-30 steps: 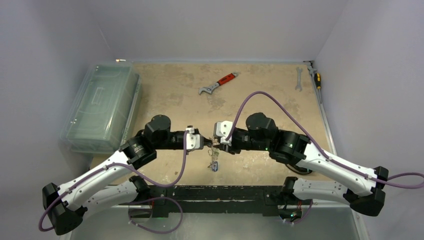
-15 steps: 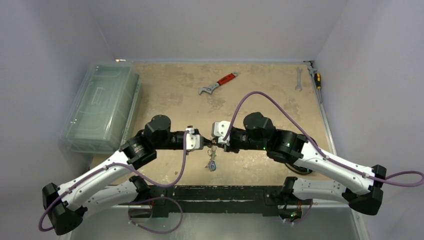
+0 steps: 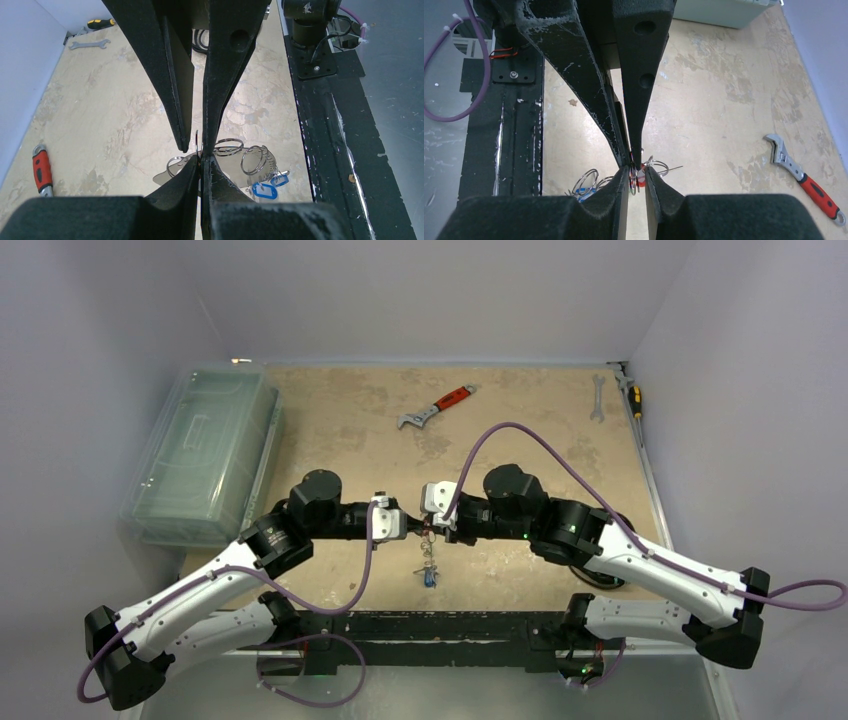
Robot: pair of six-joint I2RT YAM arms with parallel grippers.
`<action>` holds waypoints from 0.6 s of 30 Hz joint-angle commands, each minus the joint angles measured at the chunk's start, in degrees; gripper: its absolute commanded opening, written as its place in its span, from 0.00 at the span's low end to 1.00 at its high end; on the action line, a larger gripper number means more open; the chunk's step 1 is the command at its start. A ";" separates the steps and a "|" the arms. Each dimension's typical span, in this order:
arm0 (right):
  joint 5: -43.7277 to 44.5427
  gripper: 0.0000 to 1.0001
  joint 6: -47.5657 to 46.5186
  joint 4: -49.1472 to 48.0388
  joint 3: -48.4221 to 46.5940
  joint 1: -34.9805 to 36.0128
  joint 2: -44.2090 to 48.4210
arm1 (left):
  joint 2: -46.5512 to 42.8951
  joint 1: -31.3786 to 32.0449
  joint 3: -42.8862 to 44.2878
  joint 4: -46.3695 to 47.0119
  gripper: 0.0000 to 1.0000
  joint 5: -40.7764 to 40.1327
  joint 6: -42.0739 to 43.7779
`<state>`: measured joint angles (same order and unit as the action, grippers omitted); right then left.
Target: Put the keys on the keyring
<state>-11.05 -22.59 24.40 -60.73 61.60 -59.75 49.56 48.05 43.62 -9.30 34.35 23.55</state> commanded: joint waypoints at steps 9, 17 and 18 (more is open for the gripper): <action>2.69 0.25 -0.24 -0.81 -0.20 0.27 -0.14 | -0.99 -0.20 2.35 2.62 0.00 1.46 0.36; 2.55 0.16 -0.35 -1.29 0.26 0.27 0.01 | -0.88 -0.22 2.37 2.62 0.00 1.62 0.36; 2.53 0.12 -0.33 -1.22 0.26 0.27 -0.21 | -0.93 -0.23 2.36 2.64 0.00 1.60 0.36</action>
<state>-9.52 -22.57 24.51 -60.58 61.60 -60.10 49.54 48.01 43.62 -9.32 34.26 23.57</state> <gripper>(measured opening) 0.174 0.019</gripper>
